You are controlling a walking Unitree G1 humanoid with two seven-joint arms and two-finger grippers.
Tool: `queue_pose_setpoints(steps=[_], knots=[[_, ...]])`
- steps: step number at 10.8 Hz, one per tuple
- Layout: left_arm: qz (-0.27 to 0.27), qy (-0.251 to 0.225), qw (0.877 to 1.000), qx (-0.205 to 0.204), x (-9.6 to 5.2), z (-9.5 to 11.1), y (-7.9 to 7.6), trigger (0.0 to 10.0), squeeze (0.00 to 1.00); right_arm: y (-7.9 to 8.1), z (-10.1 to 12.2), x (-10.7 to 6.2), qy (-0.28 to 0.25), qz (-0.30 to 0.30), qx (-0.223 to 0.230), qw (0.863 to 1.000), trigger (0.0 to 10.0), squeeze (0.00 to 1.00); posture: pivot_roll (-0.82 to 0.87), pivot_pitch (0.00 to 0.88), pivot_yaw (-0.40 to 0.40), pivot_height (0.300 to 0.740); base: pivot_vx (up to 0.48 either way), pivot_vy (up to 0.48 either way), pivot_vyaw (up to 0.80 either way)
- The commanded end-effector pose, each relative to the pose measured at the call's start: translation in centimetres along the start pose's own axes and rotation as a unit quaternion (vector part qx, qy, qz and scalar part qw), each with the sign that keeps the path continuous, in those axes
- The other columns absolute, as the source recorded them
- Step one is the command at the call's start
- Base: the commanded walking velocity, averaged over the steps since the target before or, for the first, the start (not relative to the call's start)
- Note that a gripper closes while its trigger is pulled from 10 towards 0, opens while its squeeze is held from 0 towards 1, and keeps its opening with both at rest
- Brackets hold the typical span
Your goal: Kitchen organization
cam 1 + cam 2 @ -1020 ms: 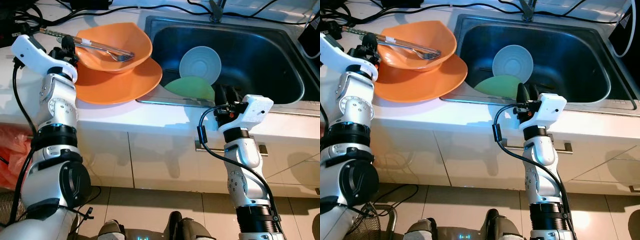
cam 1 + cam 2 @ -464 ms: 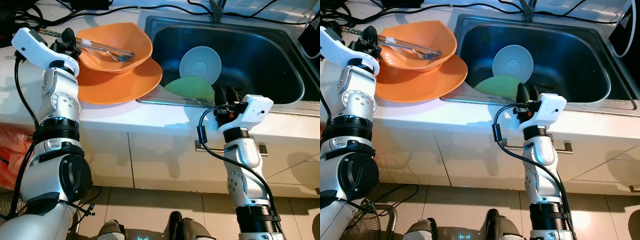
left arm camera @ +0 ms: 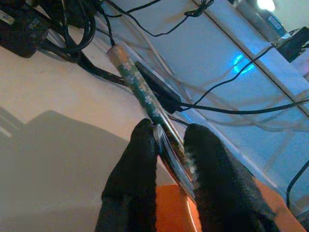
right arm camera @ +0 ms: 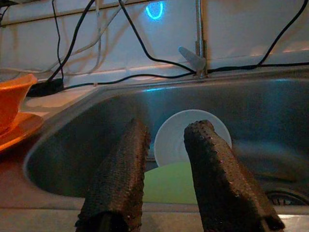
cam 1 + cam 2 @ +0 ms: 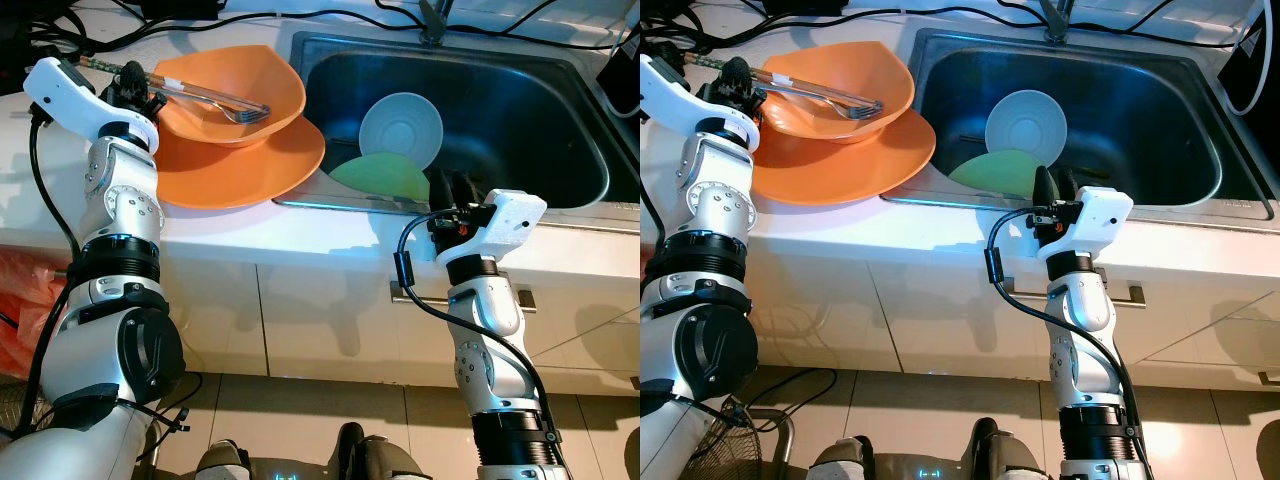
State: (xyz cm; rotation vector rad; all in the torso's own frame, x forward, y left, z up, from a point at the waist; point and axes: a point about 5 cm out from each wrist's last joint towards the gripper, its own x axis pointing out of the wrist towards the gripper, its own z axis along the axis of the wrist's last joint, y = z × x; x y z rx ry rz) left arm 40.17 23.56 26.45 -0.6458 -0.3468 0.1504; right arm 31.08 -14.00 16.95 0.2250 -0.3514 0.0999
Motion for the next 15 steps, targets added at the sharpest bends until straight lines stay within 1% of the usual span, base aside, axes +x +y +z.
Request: queue_pose_setpoints(steps=[1, 5, 7, 9, 10, 11, 13, 14, 15], knots=[[-0.011, -0.002, 1.000, -0.001, 0.3, 0.1, -0.8, 0.0, 0.00, -0.3, -0.2, 0.0, 0.005, -0.007, -0.005, 1.000, 10.0, 0.00, 0.09, 0.190, -0.053, 0.740, 0.000, 0.000, 0.00], [-0.012, -0.005, 1.000, -0.001, 0.3, 0.3, -0.8, 0.0, 0.00, -0.2, -0.3, -0.1, 0.007, -0.007, -0.003, 1.000, 10.0, 0.00, 0.09, 0.188, -0.051, 0.740, 0.000, 0.000, 0.00], [-0.018, -0.007, 1.000, -0.004, 0.3, 0.3, -1.2, 0.0, 0.00, -0.2, -0.4, -0.1, 0.008, -0.007, -0.003, 1.000, 10.0, 0.00, 0.09, 0.187, -0.050, 0.740, 0.000, 0.000, 0.00], [-0.036, 0.005, 0.999, 0.001, 0.1, 0.1, -1.7, 0.0, 0.00, -0.1, -0.4, -0.1, 0.010, -0.005, -0.003, 1.000, 10.0, 0.00, 0.09, 0.184, -0.050, 0.740, 0.000, 0.000, 0.00], [-0.044, 0.006, 0.999, 0.003, 0.0, 0.0, -1.9, 10.0, 0.00, -0.1, -0.4, -0.1, 0.010, -0.005, -0.003, 1.000, 10.0, 0.00, 0.09, 0.184, -0.050, 0.740, 0.000, 0.000, 0.00], [-0.066, 0.009, 0.998, 0.004, -0.2, 0.2, -2.7, 10.0, 0.00, -0.1, -0.4, -0.1, 0.010, -0.005, -0.003, 1.000, 10.0, 0.00, 0.09, 0.185, -0.051, 0.740, 0.000, 0.000, 0.00], [-0.129, 0.024, 0.991, 0.033, -0.5, 0.9, -4.5, 10.0, 0.00, -0.1, -0.5, -0.1, 0.011, -0.004, -0.002, 1.000, 10.0, 0.00, 0.10, 0.190, -0.053, 0.740, 0.000, 0.000, 0.00], [-0.157, 0.029, 0.986, 0.055, -0.7, 1.5, -5.3, 10.0, 0.00, -0.1, -0.5, -0.1, 0.012, -0.004, -0.001, 1.000, 10.0, 0.00, 0.10, 0.191, -0.054, 0.740, 0.000, 0.000, 0.00], [-0.171, 0.029, 0.983, 0.066, -0.9, 2.0, -5.9, 10.0, 0.00, -0.1, -0.5, 0.0, 0.013, -0.003, 0.000, 1.000, 10.0, 0.00, 0.10, 0.191, -0.055, 0.740, 0.000, 0.000, 0.00]])
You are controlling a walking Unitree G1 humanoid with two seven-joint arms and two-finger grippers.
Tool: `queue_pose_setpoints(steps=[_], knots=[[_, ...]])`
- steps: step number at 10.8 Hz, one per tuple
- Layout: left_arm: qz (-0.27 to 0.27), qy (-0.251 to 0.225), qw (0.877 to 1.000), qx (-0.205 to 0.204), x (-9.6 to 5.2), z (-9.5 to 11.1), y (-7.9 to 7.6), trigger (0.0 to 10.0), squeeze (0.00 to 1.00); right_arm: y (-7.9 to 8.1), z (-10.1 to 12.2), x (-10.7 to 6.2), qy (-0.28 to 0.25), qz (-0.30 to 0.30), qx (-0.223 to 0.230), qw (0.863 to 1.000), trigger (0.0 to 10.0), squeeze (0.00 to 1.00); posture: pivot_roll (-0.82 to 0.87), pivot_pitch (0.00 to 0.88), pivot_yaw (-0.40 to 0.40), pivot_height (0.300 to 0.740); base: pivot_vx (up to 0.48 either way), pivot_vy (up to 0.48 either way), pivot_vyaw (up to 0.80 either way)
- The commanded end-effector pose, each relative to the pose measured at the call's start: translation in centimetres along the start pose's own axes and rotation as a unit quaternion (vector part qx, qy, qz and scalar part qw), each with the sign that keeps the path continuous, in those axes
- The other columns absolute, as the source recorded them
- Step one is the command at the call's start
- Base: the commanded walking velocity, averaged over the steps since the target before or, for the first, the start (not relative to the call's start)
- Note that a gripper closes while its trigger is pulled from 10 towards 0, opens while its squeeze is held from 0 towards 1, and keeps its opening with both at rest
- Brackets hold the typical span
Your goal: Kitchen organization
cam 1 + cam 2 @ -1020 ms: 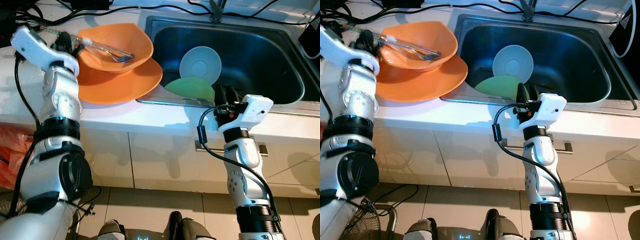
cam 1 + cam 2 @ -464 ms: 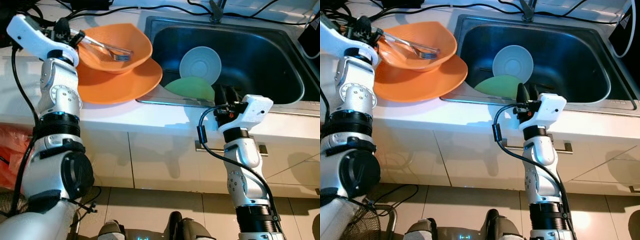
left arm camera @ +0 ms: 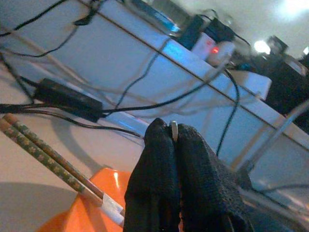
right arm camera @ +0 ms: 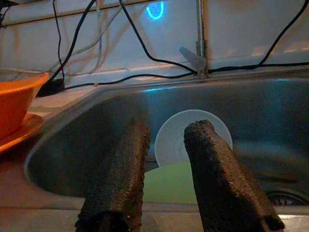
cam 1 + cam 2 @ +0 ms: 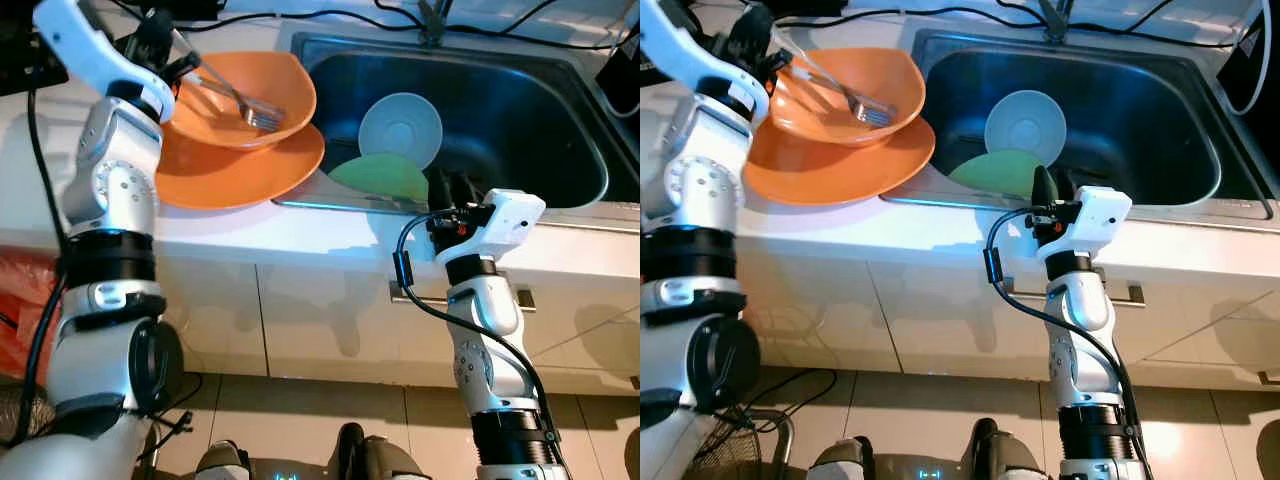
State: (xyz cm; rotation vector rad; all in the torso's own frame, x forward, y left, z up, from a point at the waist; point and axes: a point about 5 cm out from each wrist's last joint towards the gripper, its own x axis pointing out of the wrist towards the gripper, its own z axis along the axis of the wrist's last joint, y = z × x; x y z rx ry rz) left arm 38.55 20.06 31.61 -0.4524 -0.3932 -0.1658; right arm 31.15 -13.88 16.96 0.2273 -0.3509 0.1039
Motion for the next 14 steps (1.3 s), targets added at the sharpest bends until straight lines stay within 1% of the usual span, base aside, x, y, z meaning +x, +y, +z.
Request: queue_pose_setpoints(steps=[1, 4, 5, 7, 8, 9, 10, 11, 13, 14], knots=[[-0.025, 0.005, 0.999, 0.021, -0.1, 0.6, -0.8, 10.0, 0.00, -0.1, -0.6, -0.1, 0.015, -0.003, 0.000, 1.000, 10.0, 0.00, 0.11, 0.192, -0.056, 0.740, 0.000, 0.000, 0.00], [-0.011, 0.005, 0.999, 0.048, -0.5, 1.8, -0.3, 10.0, 0.00, 0.0, -0.6, -0.1, 0.017, -0.002, 0.003, 1.000, 10.0, 0.00, 0.11, 0.192, -0.057, 0.740, 0.000, 0.000, 0.00], [-0.014, -0.009, 0.998, 0.058, -0.6, 3.0, -0.6, 10.0, 0.00, 0.0, -0.7, -0.1, 0.017, -0.002, 0.003, 1.000, 10.0, 0.00, 0.11, 0.195, -0.059, 0.740, 0.000, 0.000, 0.00], [-0.020, -0.028, 0.997, 0.062, -0.6, 4.3, -1.1, 10.0, 0.00, 0.1, -0.7, 0.0, 0.018, 0.000, 0.005, 1.000, 10.0, 0.00, 0.12, 0.193, -0.059, 0.740, 0.000, 0.000, 0.00], [-0.047, -0.053, 0.996, 0.054, -0.8, 5.3, -2.2, 10.0, 0.00, 0.1, -0.7, 0.0, 0.019, 0.001, 0.005, 1.000, 10.0, 0.00, 0.12, 0.192, -0.060, 0.740, 0.000, 0.000, 0.00], [-0.070, -0.059, 0.994, 0.056, -1.1, 5.9, -3.0, 10.0, 0.00, 0.1, -0.8, 0.0, 0.019, 0.001, 0.005, 1.000, 10.0, 0.00, 0.12, 0.191, -0.060, 0.740, 0.000, 0.000, 0.00], [-0.074, -0.060, 0.994, 0.053, -1.2, 6.1, -3.2, 10.0, 0.00, 0.1, -0.8, 0.0, 0.019, 0.001, 0.005, 1.000, 10.0, 0.00, 0.12, 0.191, -0.060, 0.740, 0.000, 0.000, 0.00], [-0.086, -0.067, 0.993, 0.054, -1.3, 6.5, -3.7, 10.0, 0.00, 0.1, -0.8, 0.1, 0.021, 0.001, 0.005, 1.000, 10.0, 0.00, 0.12, 0.190, -0.061, 0.740, 0.000, 0.000, 0.00], [-0.121, -0.104, 0.987, 0.027, -1.8, 6.9, -4.9, 10.0, 0.00, 0.1, -0.9, 0.1, 0.021, 0.002, 0.005, 1.000, 10.0, 0.00, 0.12, 0.188, -0.060, 0.740, 0.000, 0.000, 0.00], [-0.126, -0.108, 0.986, 0.011, -1.9, 6.5, -5.3, 10.0, 0.00, 0.1, -0.9, 0.2, 0.021, 0.003, 0.005, 1.000, 10.0, 0.00, 0.12, 0.185, -0.061, 0.740, 0.000, 0.000, 0.00]])
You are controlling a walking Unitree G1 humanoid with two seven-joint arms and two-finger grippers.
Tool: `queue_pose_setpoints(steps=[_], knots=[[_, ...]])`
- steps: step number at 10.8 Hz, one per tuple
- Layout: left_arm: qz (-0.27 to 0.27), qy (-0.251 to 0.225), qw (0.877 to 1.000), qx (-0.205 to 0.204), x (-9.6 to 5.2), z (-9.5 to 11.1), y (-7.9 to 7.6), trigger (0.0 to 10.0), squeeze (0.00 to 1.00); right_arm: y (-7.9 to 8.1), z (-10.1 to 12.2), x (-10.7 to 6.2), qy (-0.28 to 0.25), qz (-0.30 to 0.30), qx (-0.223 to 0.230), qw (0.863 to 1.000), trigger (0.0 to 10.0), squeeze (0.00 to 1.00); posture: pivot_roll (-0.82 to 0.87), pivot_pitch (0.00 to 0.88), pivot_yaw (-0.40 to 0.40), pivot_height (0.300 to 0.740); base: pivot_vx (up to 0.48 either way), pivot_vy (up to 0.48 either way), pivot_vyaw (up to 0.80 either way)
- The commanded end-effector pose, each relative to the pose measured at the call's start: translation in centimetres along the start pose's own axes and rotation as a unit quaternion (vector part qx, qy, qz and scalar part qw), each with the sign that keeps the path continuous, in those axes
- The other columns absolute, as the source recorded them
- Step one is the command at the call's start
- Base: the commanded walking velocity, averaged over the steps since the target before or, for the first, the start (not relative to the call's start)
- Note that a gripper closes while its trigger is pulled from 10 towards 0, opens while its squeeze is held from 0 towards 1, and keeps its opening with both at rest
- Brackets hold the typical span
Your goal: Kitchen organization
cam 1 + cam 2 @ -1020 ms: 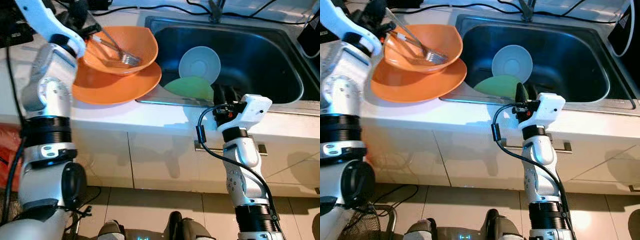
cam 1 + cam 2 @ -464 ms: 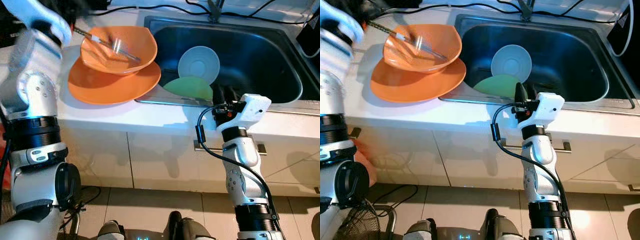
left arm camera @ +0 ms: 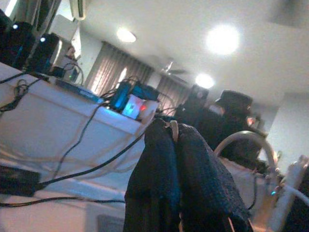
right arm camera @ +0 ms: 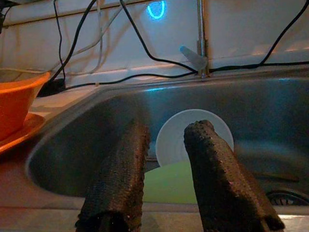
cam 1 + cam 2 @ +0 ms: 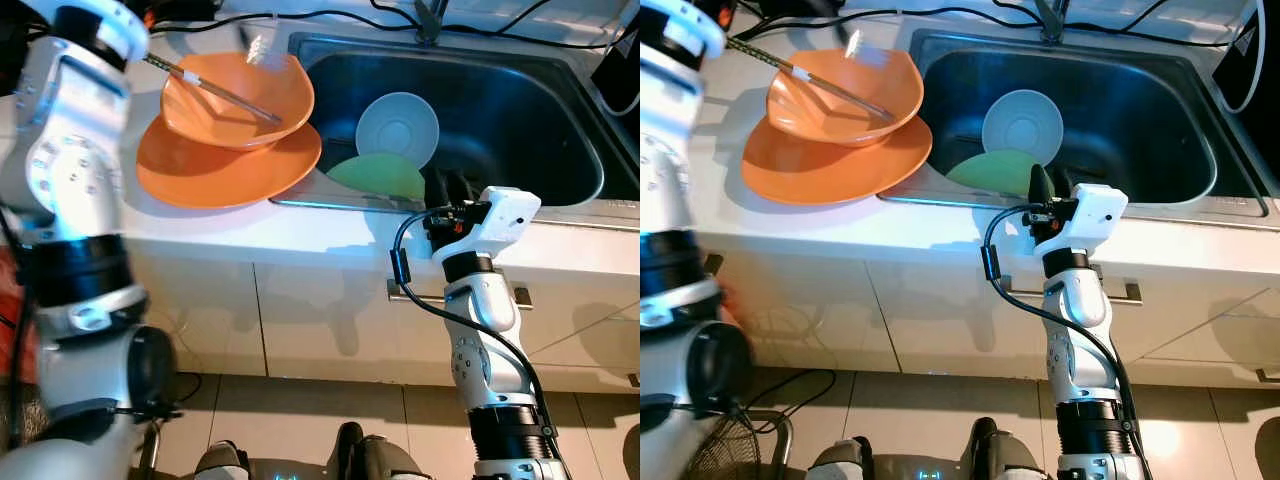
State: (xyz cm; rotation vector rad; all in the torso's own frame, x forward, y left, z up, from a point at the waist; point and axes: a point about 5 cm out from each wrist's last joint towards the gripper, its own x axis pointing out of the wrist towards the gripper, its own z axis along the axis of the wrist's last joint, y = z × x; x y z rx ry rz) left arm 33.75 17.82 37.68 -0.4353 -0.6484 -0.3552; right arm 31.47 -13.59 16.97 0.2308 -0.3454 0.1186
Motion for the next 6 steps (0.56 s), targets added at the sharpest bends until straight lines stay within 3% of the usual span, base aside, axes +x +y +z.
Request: queue_pose_setpoints(steps=[1, 2, 6], knots=[[-0.016, -0.008, 1.000, -0.010, -0.2, -0.3, -0.9, 10.0, 0.00, -0.2, -0.7, -0.1, 0.017, -0.003, 0.001, 1.000, 10.0, 0.00, 0.12, 0.184, -0.061, 0.740, 0.000, 0.000, 0.00], [-0.028, -0.018, 0.998, -0.054, -0.3, -1.4, -2.0, 10.0, 0.00, -0.1, -0.7, -0.1, 0.018, -0.003, 0.001, 1.000, 10.0, 0.00, 0.12, 0.183, -0.061, 0.740, 0.000, 0.000, 0.00], [-0.039, 0.003, 0.988, -0.149, -1.2, -5.2, -3.7, 10.0, 0.00, 0.0, -0.8, -0.2, 0.015, -0.004, 0.004, 1.000, 10.0, 0.00, 0.11, 0.171, -0.052, 0.740, 0.000, 0.000, 0.00]])
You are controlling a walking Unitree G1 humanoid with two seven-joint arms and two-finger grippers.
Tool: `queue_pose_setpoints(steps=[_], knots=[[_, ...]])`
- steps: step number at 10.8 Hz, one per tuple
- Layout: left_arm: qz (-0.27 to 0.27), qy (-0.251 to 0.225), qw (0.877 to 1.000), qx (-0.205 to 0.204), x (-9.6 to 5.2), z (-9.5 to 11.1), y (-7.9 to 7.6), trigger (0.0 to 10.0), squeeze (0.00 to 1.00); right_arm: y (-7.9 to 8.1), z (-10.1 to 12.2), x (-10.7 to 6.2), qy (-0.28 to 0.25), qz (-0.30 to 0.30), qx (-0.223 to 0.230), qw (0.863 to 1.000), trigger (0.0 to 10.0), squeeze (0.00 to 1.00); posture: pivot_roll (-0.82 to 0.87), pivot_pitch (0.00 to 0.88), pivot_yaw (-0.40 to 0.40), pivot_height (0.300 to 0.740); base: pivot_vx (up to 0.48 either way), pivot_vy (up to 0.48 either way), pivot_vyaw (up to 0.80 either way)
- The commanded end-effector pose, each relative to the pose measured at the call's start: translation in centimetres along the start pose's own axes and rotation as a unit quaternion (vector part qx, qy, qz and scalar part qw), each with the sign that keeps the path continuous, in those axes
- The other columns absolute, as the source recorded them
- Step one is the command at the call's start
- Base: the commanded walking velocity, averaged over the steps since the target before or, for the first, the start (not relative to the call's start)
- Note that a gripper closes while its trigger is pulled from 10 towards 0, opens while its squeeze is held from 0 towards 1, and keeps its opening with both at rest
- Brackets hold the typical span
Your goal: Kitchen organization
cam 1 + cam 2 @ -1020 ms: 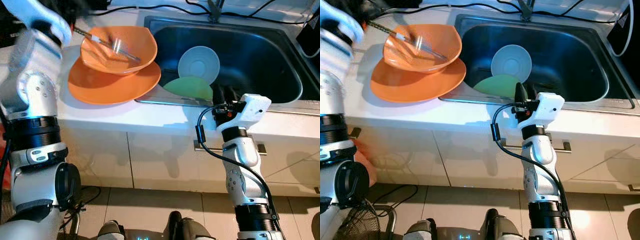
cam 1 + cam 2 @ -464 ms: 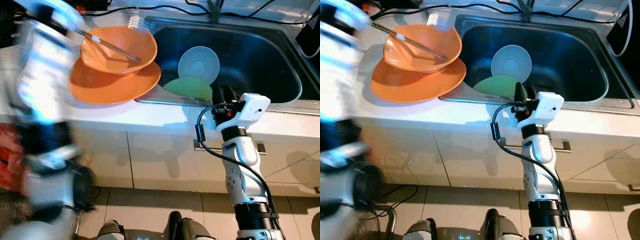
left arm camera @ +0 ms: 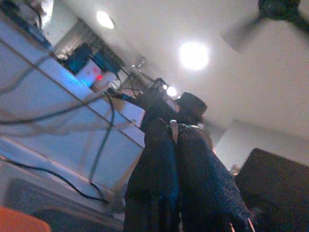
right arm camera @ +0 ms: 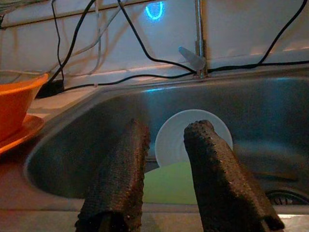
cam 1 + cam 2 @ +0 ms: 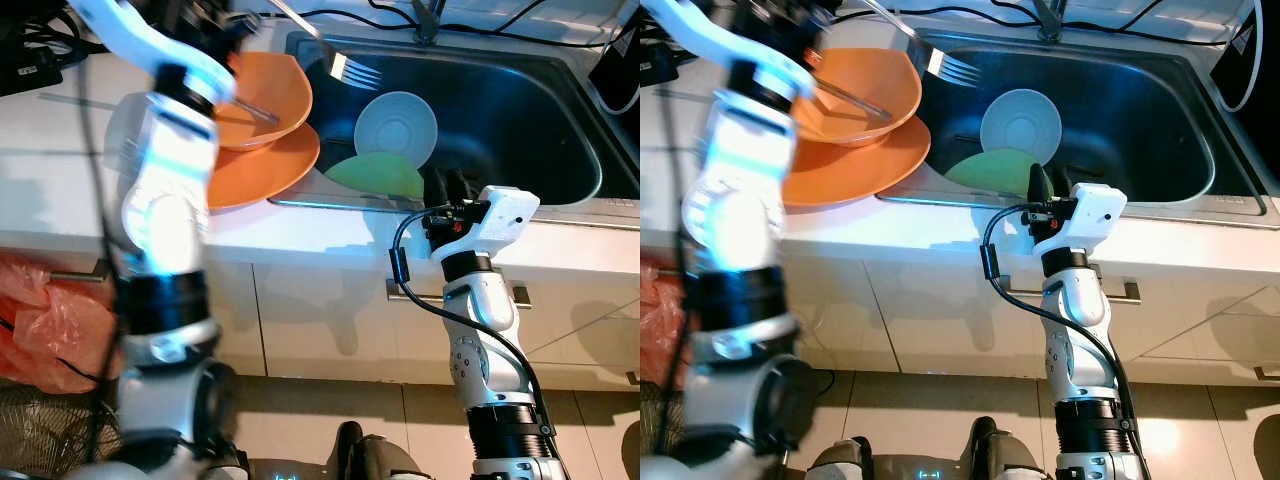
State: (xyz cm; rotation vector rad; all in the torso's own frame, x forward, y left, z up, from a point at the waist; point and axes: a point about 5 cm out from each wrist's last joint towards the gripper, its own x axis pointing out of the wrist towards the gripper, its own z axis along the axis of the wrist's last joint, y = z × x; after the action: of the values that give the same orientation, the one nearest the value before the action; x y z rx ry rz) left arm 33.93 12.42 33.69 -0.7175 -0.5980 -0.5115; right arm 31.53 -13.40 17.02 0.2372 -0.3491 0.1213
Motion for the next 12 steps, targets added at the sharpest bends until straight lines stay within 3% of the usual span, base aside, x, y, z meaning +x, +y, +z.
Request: queue_pose_setpoints(steps=[1, 4, 7, 12], knots=[[-0.015, 0.007, 1.000, -0.020, -0.1, -0.8, -0.4, 10.0, 0.00, -0.2, -0.7, -0.3, 0.017, -0.006, 0.001, 1.000, 10.0, 0.00, 0.10, 0.170, -0.050, 0.740, 0.000, 0.000, 0.00], [0.004, 0.047, 0.998, -0.048, -1.5, -4.9, -0.1, 10.0, 0.00, -0.3, -0.8, -0.4, 0.016, -0.009, 0.003, 1.000, 10.0, 0.00, 0.10, 0.159, -0.050, 0.740, 0.000, 0.000, 0.00], [0.010, 0.043, 0.995, -0.085, -2.0, -6.5, -0.5, 10.0, 0.00, -0.3, -0.8, -0.2, 0.017, -0.009, 0.006, 1.000, 10.0, 0.00, 0.10, 0.167, -0.061, 0.740, 0.000, 0.000, 0.00], [0.008, 0.041, 0.993, -0.109, -2.1, -7.9, -1.5, 10.0, 0.00, -0.6, -0.7, -0.1, 0.016, -0.016, 0.008, 1.000, 10.0, 0.00, 0.10, 0.174, -0.061, 0.740, 0.000, 0.000, 0.00]])
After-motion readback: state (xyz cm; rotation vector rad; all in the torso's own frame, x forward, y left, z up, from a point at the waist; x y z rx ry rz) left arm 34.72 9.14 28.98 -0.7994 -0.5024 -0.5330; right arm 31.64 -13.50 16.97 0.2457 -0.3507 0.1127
